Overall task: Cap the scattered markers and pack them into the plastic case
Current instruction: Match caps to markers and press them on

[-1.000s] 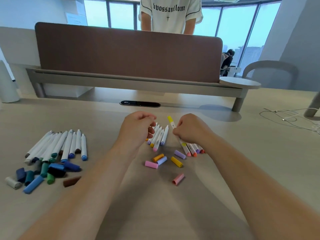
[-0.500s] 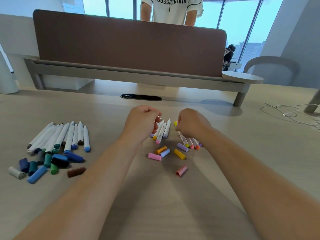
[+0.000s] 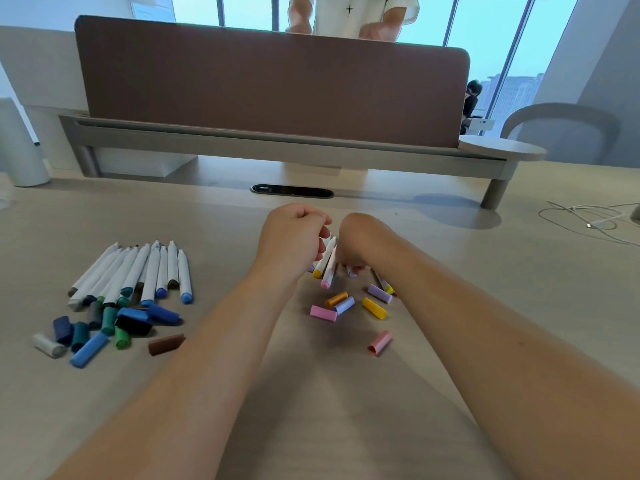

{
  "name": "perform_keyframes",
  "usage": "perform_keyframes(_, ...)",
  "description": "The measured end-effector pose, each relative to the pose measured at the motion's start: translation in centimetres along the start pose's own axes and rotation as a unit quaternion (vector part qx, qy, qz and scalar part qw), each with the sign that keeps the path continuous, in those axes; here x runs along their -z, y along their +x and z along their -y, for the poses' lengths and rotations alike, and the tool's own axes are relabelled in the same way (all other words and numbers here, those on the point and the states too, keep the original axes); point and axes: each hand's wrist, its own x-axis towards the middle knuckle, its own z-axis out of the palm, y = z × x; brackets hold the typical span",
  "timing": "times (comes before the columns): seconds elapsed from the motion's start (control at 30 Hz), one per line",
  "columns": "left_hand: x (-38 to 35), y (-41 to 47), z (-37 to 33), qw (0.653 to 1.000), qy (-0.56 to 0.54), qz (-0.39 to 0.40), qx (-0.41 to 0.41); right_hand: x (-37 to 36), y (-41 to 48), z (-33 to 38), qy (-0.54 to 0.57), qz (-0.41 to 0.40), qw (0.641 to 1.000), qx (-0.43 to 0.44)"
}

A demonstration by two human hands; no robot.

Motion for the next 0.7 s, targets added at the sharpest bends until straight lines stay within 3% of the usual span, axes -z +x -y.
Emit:
perform_keyframes(0.13, 0.1, 0.0, -0.1, 1.0, 0.013, -0.006, -0.003, 0.6, -1.2, 0.1, -0.004, 0.019, 1.0, -0.012)
perform_keyframes(0.27, 0.2, 0.1, -0.1, 0.991, 0.123, 0.031, -0.028, 3.0, -2.9, -0.9, 0.105, 0.048, 0.993, -0.004)
perform_keyframes(0.5, 0.0, -1.0, -0.8, 0.885, 0.408, 0.202, -0.093, 3.6, -5.6, -4.9, 0.24, 0.023, 0.97, 0.018)
perform_keyframes(0.7, -0.6, -1.7, -0.3, 0.838, 0.481, 0.24, -0.09, 2.5, -7.0, -6.3, 0.313, 0.044, 0.948, 0.034)
